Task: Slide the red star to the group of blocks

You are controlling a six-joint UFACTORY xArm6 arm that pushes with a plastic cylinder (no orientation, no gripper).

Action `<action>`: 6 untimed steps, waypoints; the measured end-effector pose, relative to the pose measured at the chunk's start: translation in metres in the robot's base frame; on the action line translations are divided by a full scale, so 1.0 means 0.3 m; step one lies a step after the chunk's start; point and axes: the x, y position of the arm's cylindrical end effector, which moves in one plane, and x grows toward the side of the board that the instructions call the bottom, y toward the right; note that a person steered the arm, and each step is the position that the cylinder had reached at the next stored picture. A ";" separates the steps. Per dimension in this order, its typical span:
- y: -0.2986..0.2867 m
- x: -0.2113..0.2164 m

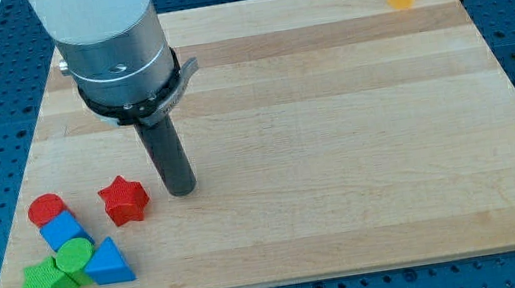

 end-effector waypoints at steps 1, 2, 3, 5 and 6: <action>-0.017 -0.001; -0.060 -0.001; -0.106 -0.001; -0.176 0.001; -0.195 0.010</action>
